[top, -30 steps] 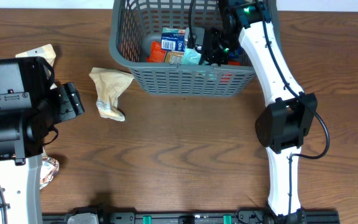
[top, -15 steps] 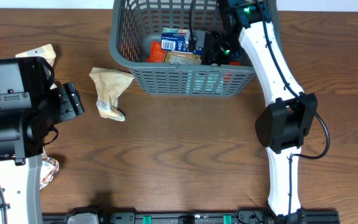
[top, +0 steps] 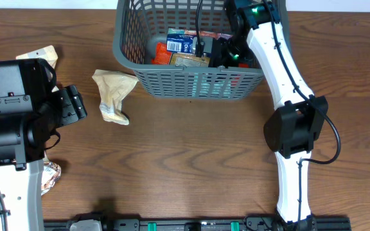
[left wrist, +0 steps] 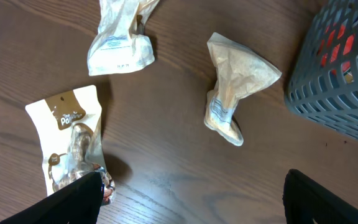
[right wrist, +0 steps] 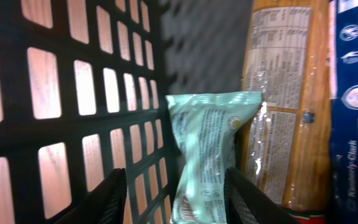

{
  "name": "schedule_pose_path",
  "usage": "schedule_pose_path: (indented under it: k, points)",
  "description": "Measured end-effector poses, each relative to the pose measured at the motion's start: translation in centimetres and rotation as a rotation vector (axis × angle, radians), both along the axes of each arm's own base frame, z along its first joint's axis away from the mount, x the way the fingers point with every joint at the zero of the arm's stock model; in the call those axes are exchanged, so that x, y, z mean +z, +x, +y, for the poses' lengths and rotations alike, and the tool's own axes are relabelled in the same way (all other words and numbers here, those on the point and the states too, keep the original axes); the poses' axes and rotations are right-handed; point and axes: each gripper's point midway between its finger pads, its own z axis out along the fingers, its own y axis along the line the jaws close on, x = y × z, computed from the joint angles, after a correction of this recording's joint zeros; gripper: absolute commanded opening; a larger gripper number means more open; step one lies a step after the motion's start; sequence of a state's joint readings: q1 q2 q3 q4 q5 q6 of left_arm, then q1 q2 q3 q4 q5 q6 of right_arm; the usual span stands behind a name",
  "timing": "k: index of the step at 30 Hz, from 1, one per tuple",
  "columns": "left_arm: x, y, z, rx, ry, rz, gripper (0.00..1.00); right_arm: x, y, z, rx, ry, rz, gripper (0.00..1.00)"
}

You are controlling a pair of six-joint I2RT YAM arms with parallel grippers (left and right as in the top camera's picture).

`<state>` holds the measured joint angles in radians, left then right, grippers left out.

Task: Pack container
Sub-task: 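Lower the wrapper into the basket's right side and push it down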

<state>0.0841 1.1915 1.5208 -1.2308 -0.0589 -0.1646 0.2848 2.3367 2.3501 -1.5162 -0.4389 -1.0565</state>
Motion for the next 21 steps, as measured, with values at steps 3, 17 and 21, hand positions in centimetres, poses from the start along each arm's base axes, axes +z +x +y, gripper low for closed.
schedule_pose_path:
  k: [3, 17, 21]
  points:
    - [0.0, 0.0, 0.0, 0.0, 0.0, 0.0, 0.81, 0.0, -0.7, -0.1, 0.002, -0.006, 0.03, 0.4]
    - [0.0, 0.0, 0.0, 0.0, 0.001, 0.0, 0.81, 0.4, -2.6, 0.2, 0.046, 0.022, 0.091, 0.4]
    - [0.0, 0.0, 0.0, 0.0, 0.001, 0.0, 0.81, 0.8, -2.8, 0.3, 0.057, 0.032, 0.088, 0.39]
